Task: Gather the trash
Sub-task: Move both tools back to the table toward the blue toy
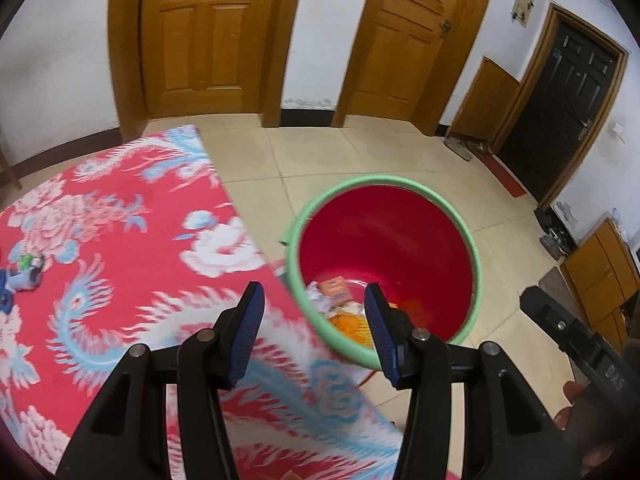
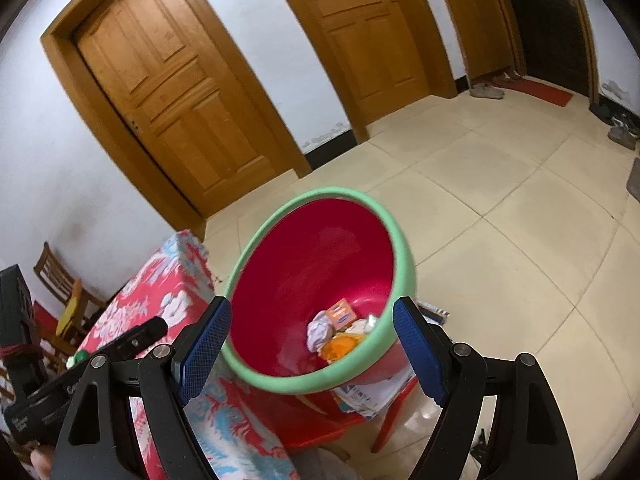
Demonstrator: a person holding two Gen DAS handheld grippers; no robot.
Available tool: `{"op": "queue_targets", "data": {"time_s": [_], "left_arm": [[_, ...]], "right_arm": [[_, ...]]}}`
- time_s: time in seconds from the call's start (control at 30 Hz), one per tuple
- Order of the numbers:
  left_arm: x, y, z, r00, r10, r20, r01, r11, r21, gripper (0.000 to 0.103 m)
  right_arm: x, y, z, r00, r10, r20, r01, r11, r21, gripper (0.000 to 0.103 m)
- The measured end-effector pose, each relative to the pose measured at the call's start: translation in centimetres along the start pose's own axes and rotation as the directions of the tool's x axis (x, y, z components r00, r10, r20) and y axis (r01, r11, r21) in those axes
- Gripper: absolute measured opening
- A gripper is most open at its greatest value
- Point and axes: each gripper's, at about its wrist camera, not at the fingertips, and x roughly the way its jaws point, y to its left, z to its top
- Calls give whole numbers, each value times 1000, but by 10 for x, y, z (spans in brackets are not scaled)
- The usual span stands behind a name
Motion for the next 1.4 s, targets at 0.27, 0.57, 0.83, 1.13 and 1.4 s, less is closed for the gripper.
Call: {"op": "queue_targets", "data": {"time_s": [0.27, 0.57, 0.83, 1.13, 1.4], "left_arm": [[-21, 43, -2, 998, 58, 24, -56, 996, -65, 52], [-45, 94, -10, 991, 122, 46, -115, 984, -139, 52], [-61, 145, -15, 981, 183, 61, -168, 965, -203, 52], [-61, 204, -22, 962, 271, 41, -253, 935, -248, 65], [-48, 238, -26, 951, 309, 11, -296, 918, -266, 72]], "right_arm": [[5, 32, -12, 999, 32, -35, -35, 997, -68, 83], [14, 64, -19, 996, 55, -63, -63, 991, -121, 84], [23, 95, -25, 994, 69, -89, -83, 982, -171, 84], [35, 130, -33, 989, 92, -115, -116, 968, -220, 84], [50, 148, -40, 987, 76, -143, -111, 962, -249, 84]]}}
